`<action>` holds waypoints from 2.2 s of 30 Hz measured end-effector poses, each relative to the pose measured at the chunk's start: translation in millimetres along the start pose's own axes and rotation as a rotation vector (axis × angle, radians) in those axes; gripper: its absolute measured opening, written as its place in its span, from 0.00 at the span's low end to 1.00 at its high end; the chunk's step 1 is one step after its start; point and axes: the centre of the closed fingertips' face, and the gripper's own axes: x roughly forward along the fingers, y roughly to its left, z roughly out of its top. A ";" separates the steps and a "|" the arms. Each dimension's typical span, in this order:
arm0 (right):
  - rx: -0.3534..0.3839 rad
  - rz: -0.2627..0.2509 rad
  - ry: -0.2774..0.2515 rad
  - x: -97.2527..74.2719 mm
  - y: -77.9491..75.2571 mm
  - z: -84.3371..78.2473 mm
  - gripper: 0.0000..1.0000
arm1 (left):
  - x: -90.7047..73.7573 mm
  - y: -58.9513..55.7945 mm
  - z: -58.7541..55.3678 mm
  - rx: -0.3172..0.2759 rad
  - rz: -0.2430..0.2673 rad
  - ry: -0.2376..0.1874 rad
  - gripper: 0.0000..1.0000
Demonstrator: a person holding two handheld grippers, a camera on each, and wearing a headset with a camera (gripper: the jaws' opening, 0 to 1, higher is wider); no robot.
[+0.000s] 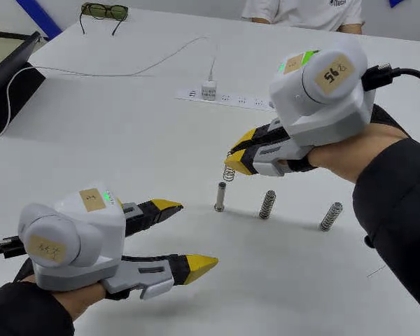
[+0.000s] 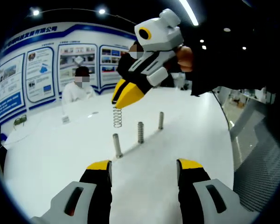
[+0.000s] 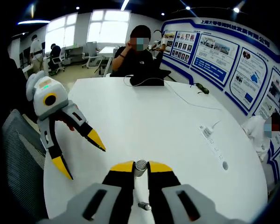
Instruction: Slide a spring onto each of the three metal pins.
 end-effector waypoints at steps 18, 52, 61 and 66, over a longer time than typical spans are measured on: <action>0.013 0.019 0.026 17.7 -1.6 -9.7 0.12 | -1.4 3.8 -6.6 -0.016 0.011 0.005 0.56; 0.051 0.021 0.030 16.4 -1.1 -11.6 0.12 | 1.7 5.8 -11.2 -0.024 0.005 0.015 0.55; 0.051 0.020 0.032 15.5 -1.3 -13.0 0.12 | 2.2 5.5 -10.8 -0.021 0.003 0.018 0.55; 0.047 0.020 0.034 15.7 -2.3 -12.9 0.12 | 2.3 5.7 -10.2 -0.019 0.003 0.018 0.55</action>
